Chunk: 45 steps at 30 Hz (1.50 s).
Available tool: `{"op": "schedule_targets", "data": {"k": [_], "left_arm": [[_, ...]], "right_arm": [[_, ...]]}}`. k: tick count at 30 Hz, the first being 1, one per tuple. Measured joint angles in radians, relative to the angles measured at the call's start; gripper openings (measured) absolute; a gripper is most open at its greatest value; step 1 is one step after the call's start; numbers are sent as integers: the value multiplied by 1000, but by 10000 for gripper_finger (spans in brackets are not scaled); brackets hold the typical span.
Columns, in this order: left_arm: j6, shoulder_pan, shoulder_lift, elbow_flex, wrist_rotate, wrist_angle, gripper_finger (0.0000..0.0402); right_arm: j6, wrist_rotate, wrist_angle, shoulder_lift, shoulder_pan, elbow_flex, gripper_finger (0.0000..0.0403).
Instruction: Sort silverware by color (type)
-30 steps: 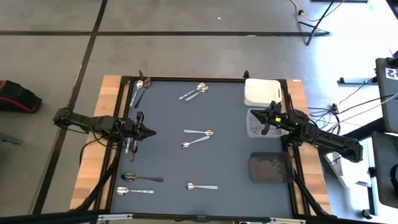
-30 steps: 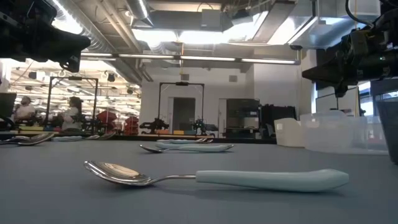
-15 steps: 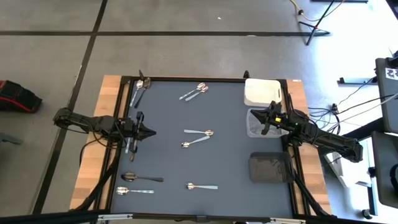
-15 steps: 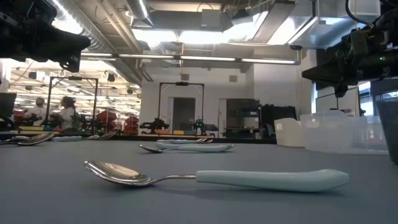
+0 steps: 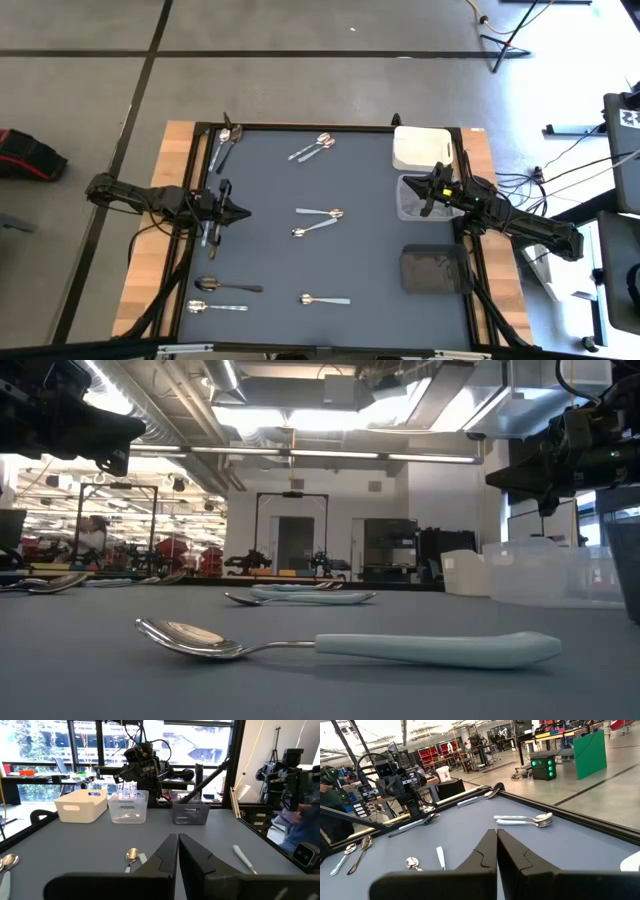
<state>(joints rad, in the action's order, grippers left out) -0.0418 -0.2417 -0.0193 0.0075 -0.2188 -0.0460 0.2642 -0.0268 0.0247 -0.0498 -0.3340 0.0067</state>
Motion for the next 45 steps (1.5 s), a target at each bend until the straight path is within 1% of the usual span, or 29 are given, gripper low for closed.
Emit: {"op": "schedule_targets", "data": {"k": [5,8,12,20,24,29,36,42,45], "left_arm": [[-5,0,0,0,-6,-2,11],[-21,0,0,0,-64,-22,11],[14,0,0,0,-145,-16,11],[26,0,0,0,-139,-19,11],[21,1,0,0,-157,-59,11],[23,7,0,0,-177,-121,11],[29,65,0,0,-226,-139,11],[29,137,0,0,-225,-139,11],[25,171,0,0,-190,-139,11]], "right_arm": [[0,0,0,0,0,0,2],[0,0,0,0,0,0,2],[0,0,0,0,0,0,2],[0,-1,38,0,0,0,2],[0,-1,57,0,0,0,2],[-6,-32,60,0,0,0,2],[-6,-6,63,0,0,0,2],[12,42,87,-2,0,0,2],[16,43,117,-27,0,0,2]]}}
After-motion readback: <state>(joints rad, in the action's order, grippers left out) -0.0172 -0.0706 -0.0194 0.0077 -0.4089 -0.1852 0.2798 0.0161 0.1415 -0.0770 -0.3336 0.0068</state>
